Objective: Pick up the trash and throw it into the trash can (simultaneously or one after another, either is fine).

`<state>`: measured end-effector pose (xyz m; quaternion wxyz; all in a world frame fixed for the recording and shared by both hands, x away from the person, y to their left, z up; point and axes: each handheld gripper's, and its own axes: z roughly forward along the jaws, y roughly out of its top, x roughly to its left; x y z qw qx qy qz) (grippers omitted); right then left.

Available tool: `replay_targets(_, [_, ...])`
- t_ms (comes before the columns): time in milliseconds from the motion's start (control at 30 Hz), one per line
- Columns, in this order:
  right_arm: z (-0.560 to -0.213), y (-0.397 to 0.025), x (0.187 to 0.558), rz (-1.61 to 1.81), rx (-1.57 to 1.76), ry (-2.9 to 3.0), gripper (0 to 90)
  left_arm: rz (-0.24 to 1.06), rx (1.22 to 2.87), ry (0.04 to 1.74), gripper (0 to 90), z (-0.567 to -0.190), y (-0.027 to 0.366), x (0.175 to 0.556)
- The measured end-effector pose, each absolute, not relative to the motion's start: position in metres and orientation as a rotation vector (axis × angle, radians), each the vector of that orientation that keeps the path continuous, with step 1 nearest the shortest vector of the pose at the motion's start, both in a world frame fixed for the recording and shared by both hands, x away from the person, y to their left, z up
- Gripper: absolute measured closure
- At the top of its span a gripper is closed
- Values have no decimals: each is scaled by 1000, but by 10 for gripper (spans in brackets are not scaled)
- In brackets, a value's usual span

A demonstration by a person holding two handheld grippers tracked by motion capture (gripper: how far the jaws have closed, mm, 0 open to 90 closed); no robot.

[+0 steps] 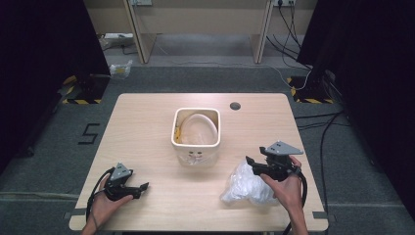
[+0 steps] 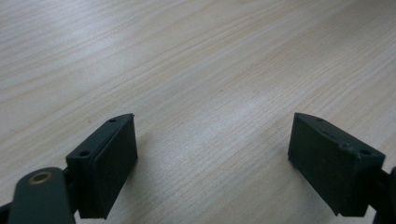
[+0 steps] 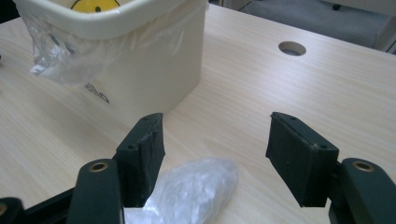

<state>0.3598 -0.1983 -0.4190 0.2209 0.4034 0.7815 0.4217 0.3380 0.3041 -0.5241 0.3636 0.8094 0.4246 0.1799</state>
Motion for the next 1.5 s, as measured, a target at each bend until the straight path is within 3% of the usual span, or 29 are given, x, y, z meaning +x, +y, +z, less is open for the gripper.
replay_targets(567, [-443,-217,335,1153,1195,2164,339,464,2083,1093,146,-524,304,338])
replay_targets(1233, [-481,-204,320,1030,1231,2258,298,464,2082,1094,146,-524,304,338])
replay_targets(1333, [-485,-204,321,1016,1242,2266,348,464,2082,1093,146,-524,304,338])
replay_targets(1500, [-490,-208,322,1042,1228,2279,539,464,2083,1094,146,-524,304,338])
